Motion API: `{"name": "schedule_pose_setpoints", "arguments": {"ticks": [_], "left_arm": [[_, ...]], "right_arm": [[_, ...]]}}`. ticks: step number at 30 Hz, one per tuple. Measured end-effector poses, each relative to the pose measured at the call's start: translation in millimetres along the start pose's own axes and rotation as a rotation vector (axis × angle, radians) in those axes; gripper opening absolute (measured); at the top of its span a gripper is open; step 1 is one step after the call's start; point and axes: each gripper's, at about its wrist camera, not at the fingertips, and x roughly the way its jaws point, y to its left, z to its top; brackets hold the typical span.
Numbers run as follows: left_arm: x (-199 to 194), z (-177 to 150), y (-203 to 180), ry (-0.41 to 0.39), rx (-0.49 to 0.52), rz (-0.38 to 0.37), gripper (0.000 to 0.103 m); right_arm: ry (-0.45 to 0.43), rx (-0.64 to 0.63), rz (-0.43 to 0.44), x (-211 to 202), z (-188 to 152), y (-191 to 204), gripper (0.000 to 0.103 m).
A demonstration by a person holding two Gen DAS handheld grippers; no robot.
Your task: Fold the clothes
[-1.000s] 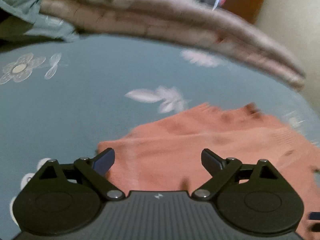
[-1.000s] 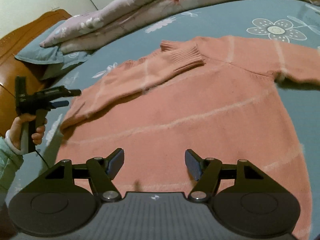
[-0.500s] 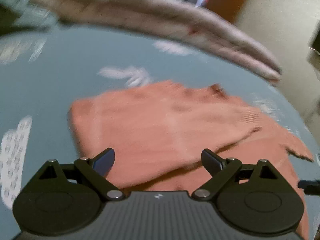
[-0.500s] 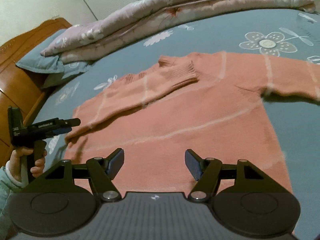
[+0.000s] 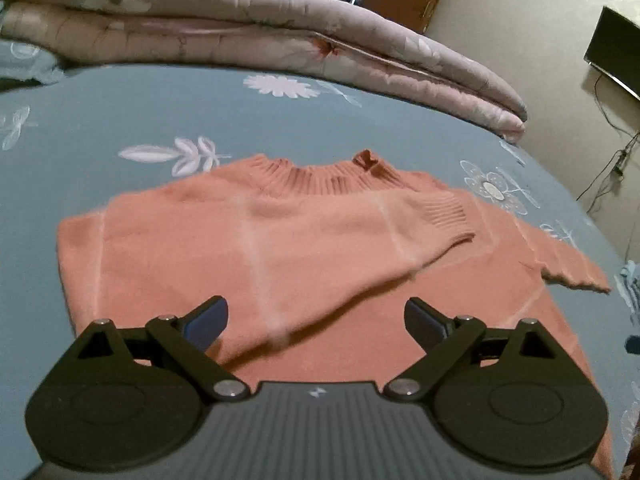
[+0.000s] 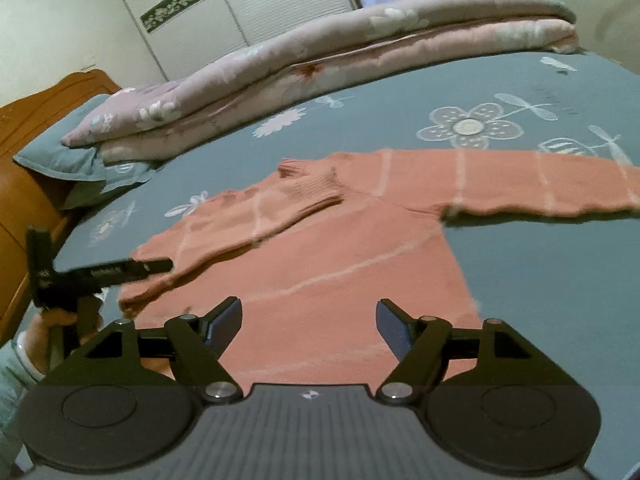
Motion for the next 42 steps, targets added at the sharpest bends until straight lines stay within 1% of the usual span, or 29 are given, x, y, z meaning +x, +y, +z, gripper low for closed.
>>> {"name": "schedule_pose_setpoints", "arguments": {"ticks": [2, 4, 5, 8, 12, 16, 21, 26, 28, 30, 32, 34, 37, 39, 40, 42], "left_arm": [[10.3, -4.8, 3.6, 0.031, -0.024, 0.018, 0.095], [22.2, -14.5, 8.3, 0.071, -0.067, 0.054, 0.094], [23.0, -18.4, 8.2, 0.048, -0.058, 0.052, 0.095], [18.5, -14.8, 1.9, 0.067, -0.064, 0.07, 0.095], [7.4, -10.2, -2.9, 0.074, -0.101, 0.045, 0.095], [10.1, -13.8, -12.1, 0.084, -0.097, 0.069, 0.095], [18.2, -18.4, -23.6, 0.086, -0.089, 0.136, 0.095], [15.0, -17.5, -30.1, 0.095, -0.158, 0.176, 0.095], [9.3, -16.4, -35.3, 0.082, -0.162, 0.184, 0.095], [2.8, -14.0, -41.2, 0.066, -0.137, 0.19, 0.095], [-3.8, -9.5, -46.6, 0.035, -0.091, 0.205, 0.095], [-6.0, -4.3, -47.0, 0.013, -0.071, 0.226, 0.095], [1.6, 4.4, -40.0, 0.018, -0.078, 0.217, 0.095], [12.5, 6.6, -33.8, 0.033, -0.075, 0.241, 0.095], [18.5, 6.1, -30.0, 0.046, -0.083, 0.257, 0.095], [32.9, 1.7, -18.6, 0.088, -0.1, 0.262, 0.095]], "right_arm": [[-0.003, 0.015, -0.002, -5.1, -1.6, -2.9, 0.078], [-0.015, 0.021, -0.008, -12.5, -2.7, -4.4, 0.078], [-0.02, 0.018, -0.011, -16.4, -2.7, -4.8, 0.078], [-0.034, 0.007, -0.023, -28.0, -1.9, -7.5, 0.078], [-0.051, 0.022, -0.038, -38.8, 0.5, -20.0, 0.078], [-0.073, 0.046, -0.029, -47.1, 1.2, -38.6, 0.079], [-0.056, 0.059, -0.03, -50.5, 2.2, -69.5, 0.079], [-0.018, 0.076, -0.006, -48.4, 7.9, -102.7, 0.079], [-0.002, 0.078, 0.01, -46.2, 12.1, -109.9, 0.079], [0.006, 0.072, 0.029, -44.6, 16.9, -112.6, 0.079], [-0.002, 0.062, 0.061, -42.3, 21.1, -110.9, 0.079], [-0.011, 0.053, 0.091, -40.0, 24.9, -108.0, 0.079], [-0.021, 0.051, 0.108, -37.3, 26.6, -102.0, 0.079], [-0.028, 0.052, 0.093, -39.0, 22.3, -96.8, 0.079], [-0.032, 0.052, 0.086, -39.8, 20.2, -94.2, 0.079], [-0.039, 0.052, 0.072, -41.5, 15.9, -88.9, 0.079]]}}
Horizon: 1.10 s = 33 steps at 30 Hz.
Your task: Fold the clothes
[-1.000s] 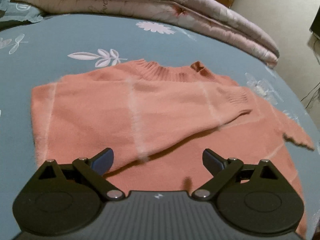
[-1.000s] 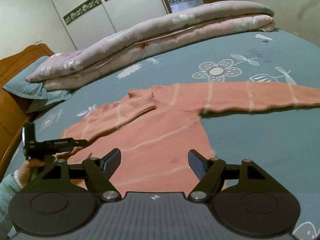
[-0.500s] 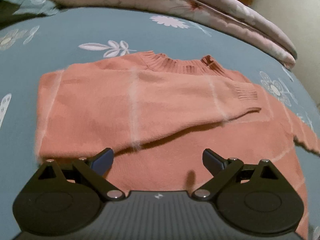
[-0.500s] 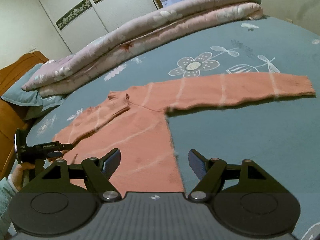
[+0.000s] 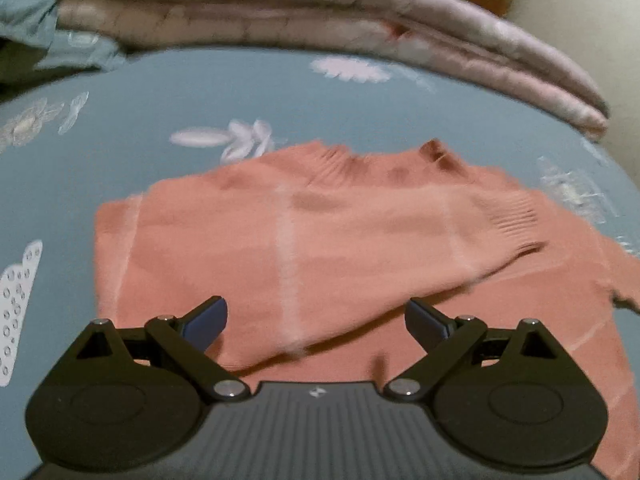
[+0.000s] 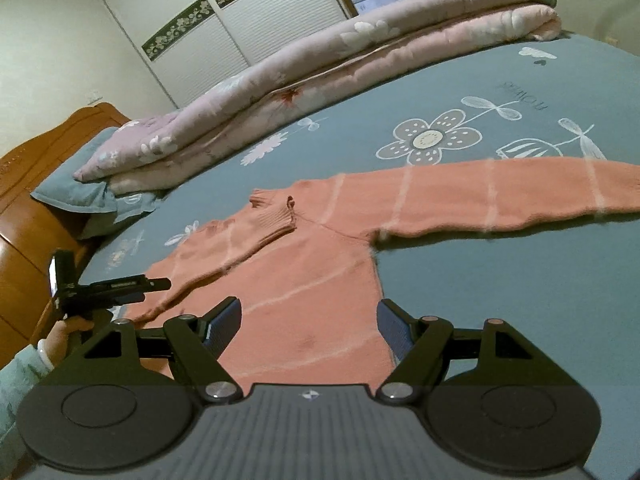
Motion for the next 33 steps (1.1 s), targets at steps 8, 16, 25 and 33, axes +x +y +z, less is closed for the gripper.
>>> {"name": "schedule_pose_setpoints", "arguments": {"ticks": [8, 16, 25, 33], "left_arm": [[-2.6, 5.7, -20.2, -0.042, 0.114, -0.137, 0.098], [25.0, 7.8, -74.1, -0.063, 0.22, -0.274, 0.098], [13.4, 2.3, -84.5, -0.126, 0.217, -0.353, 0.099], [39.3, 2.1, -91.3, -0.07, 0.177, -0.333, 0.099]], "right_arm": [[-0.053, 0.081, -0.12, -21.1, -24.6, 3.3, 0.079], [-0.108, 0.18, -0.234, -45.7, -53.5, 15.0, 0.079], [-0.093, 0.143, -0.303, -46.3, -44.5, 21.3, 0.08], [-0.09, 0.106, -0.273, -33.3, -27.8, 22.5, 0.08]]}}
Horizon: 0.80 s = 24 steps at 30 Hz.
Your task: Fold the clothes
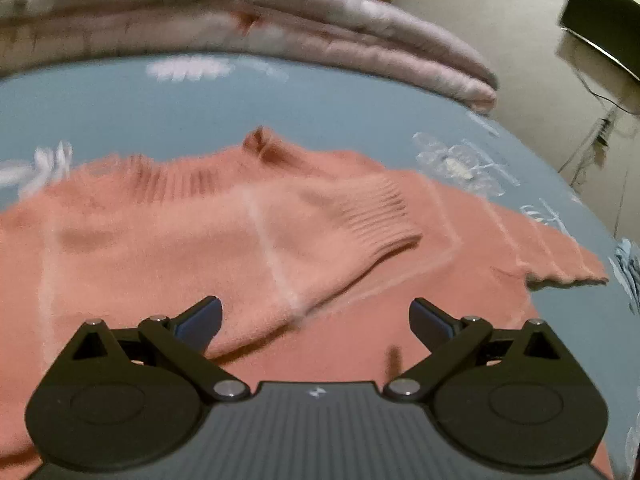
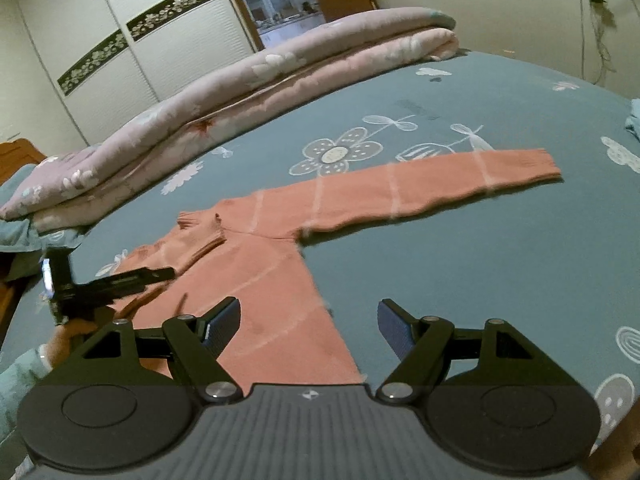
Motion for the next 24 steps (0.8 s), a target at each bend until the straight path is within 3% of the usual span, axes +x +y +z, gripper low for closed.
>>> {"name": "schedule_pose_setpoints", "arguments": {"ticks": [3, 8, 13, 17, 24], "left_arm": [[-3.1, 3.4, -9.3, 0.003, 0.028, -0.007, 0.099], [-0.6, 19.0, -22.0, -0.06, 0.084, -0.001, 0.099], [32.9, 35.8, -19.7, -0.008, 0.042, 0.049, 0.099], [45.5, 39.2, -27.8, 0.019, 0.078, 0.088, 0.1], [46.8, 58.0, -56.8, -0.034, 0.125, -0.006, 0.1]], "right_arm": [[0.015, 0.01, -0.005, 4.0, -4.0, -3.6, 0.08], [0.028, 0.051, 0.012, 12.7, -9.6, -14.9, 0.08], [0.048, 0.089, 0.038, 22.6, -16.1, -23.2, 0.08], [0.068, 0.115, 0.059, 30.2, -21.1, -29.6, 0.08], [0.089, 0.072, 0.109, 49.3, -10.2, -18.2, 0.08]]}}
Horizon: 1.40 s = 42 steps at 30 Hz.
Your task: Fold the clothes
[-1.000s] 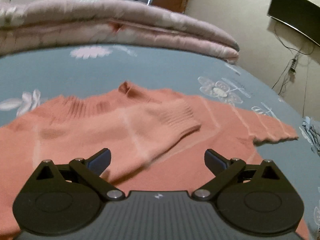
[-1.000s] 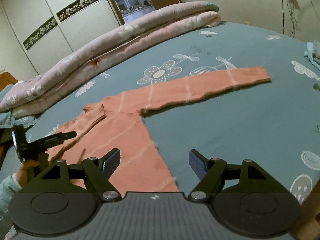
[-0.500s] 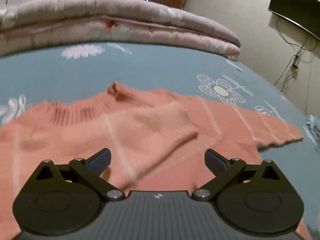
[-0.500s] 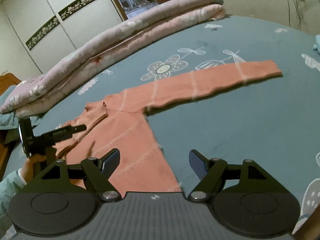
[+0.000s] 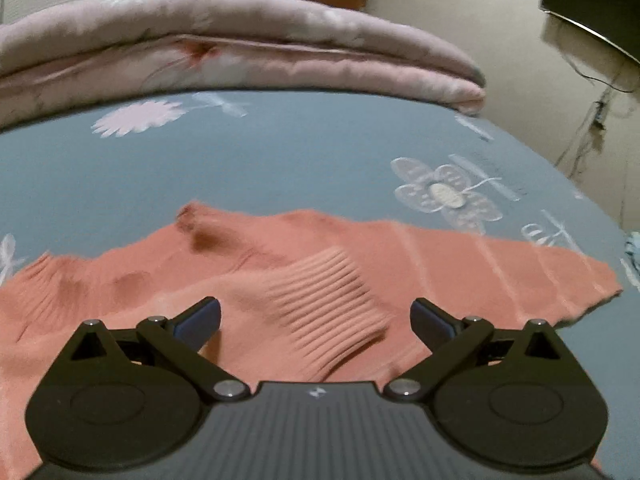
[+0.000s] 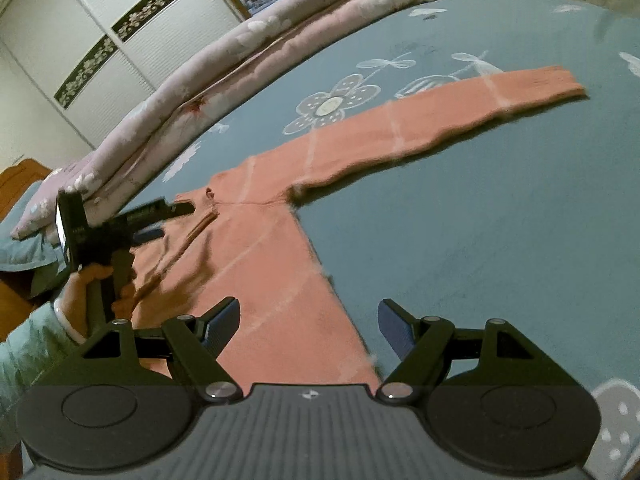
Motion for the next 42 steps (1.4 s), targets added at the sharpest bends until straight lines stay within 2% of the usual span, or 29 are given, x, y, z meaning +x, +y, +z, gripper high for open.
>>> {"name": "schedule_pose_setpoints", "arguments": {"ticks": [4, 6, 10, 13, 16, 20, 23, 25, 26, 27, 28, 30, 32, 36, 38, 42], "left_arm": [[28.9, 6.1, -8.1, 0.058, -0.003, -0.006, 0.1], [42.3, 7.3, -8.4, 0.074, -0.007, 0.014, 0.1], [45.9, 15.2, -11.4, 0.101, 0.001, 0.024, 0.101], [12.5, 14.5, -4.1, 0.045, -0.043, -0.027, 0.101], [-35.0, -5.3, 14.1, -0.012, -0.085, -0.035, 0.101], [-91.8, -45.3, 57.7, -0.047, -0.134, 0.064, 0.102], [-127.8, -70.7, 89.4, -0.092, -0.156, 0.19, 0.102], [-149.0, -85.6, 111.2, -0.119, -0.18, 0.264, 0.102], [-154.7, -91.5, 121.5, -0.122, -0.212, 0.28, 0.102], [-160.0, -97.2, 131.8, -0.125, -0.246, 0.296, 0.102], [-162.3, -102.4, 141.5, -0.124, -0.284, 0.294, 0.102], [-163.8, -112.9, 159.3, -0.114, -0.358, 0.28, 0.102], [-161.1, -120.7, 169.9, -0.097, -0.389, 0.257, 0.101], [-158.7, -121.2, 169.5, -0.099, -0.362, 0.251, 0.102], [-157.1, -119.5, 169.2, -0.093, -0.359, 0.249, 0.102], [-158.8, -125.6, 170.7, -0.099, -0.345, 0.23, 0.102]], "right_arm": [[-0.002, -0.07, 0.017, 10.1, 12.9, 12.3, 0.08], [-0.017, -0.115, 0.018, 10.4, 17.2, 22.7, 0.083], [-0.015, -0.131, 0.046, 13.2, 18.2, 28.7, 0.085], [-0.008, -0.137, 0.036, 15.8, 18.0, 28.2, 0.085], [-0.007, -0.163, 0.035, 19.0, 20.7, 31.2, 0.085], [-0.04, -0.294, 0.081, 32.0, 32.4, 59.5, 0.084], [-0.065, -0.392, 0.115, 41.7, 41.1, 80.7, 0.08], [-0.082, -0.457, 0.138, 48.1, 46.9, 94.9, 0.065], [-0.083, -0.486, 0.155, 58.7, 51.3, 104.9, 0.06], [-0.076, -0.505, 0.178, 72.7, 55.1, 117.8, 0.051], [-0.068, -0.52, 0.202, 85.0, 57.5, 131.0, 0.046], [-0.039, -0.558, 0.245, 114.8, 61.0, 158.5, 0.044], [-0.012, -0.585, 0.287, 144.5, 62.7, 187.4, 0.04], [0.035, -0.629, 0.353, 199.7, 61.4, 242.9, 0.03], [0.069, -0.638, 0.34, 220.4, 60.6, 249.1, 0.027], [0.144, -0.639, 0.292, 258.6, 60.2, 248.9, 0.027]]}}
